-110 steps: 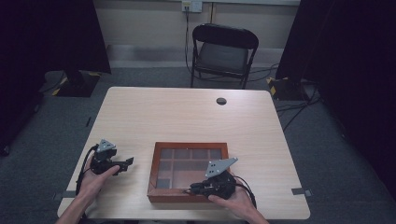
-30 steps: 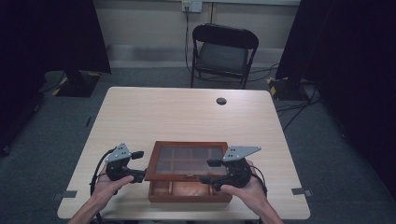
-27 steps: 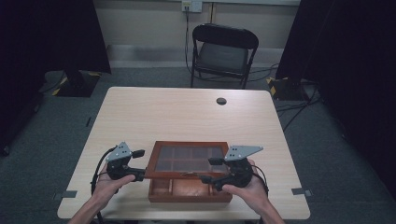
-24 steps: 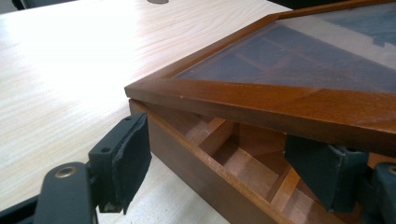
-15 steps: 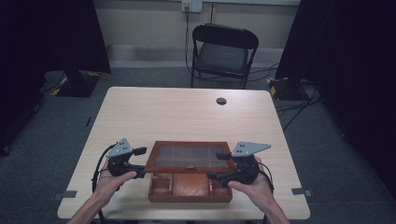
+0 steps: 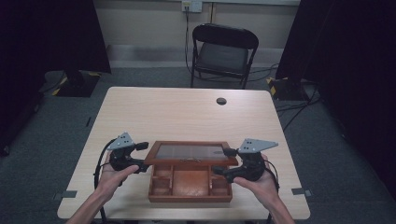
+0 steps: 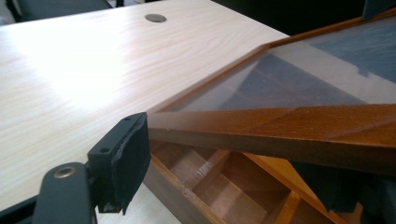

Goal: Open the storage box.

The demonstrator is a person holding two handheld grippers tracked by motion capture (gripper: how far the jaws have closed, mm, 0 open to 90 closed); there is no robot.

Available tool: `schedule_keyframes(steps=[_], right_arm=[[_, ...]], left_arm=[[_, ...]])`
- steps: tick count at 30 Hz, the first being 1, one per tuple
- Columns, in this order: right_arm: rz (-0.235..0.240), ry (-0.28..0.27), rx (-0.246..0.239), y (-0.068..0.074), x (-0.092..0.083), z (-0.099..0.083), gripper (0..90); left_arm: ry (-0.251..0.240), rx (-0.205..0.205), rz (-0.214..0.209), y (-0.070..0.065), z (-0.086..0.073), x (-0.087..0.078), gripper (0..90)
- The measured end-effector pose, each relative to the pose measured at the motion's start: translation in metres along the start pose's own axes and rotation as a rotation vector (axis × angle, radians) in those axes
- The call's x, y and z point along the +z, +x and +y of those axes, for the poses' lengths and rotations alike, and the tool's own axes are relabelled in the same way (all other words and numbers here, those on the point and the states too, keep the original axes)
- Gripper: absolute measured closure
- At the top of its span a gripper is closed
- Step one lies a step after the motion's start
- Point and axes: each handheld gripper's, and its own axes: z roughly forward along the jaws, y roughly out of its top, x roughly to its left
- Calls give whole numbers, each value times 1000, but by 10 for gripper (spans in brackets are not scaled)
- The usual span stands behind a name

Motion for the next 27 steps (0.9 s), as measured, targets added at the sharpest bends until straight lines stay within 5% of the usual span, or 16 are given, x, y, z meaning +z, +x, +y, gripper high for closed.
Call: schedule_keyframes(steps=[8, 27], right_arm=[[-11, -15, 33, -16, 1, 0, 213], [-22, -43, 74, -45, 8, 7, 347]], left_arm=[[2, -15, -42, 2, 8, 3, 274], [-21, -61, -45, 13, 18, 8, 351]])
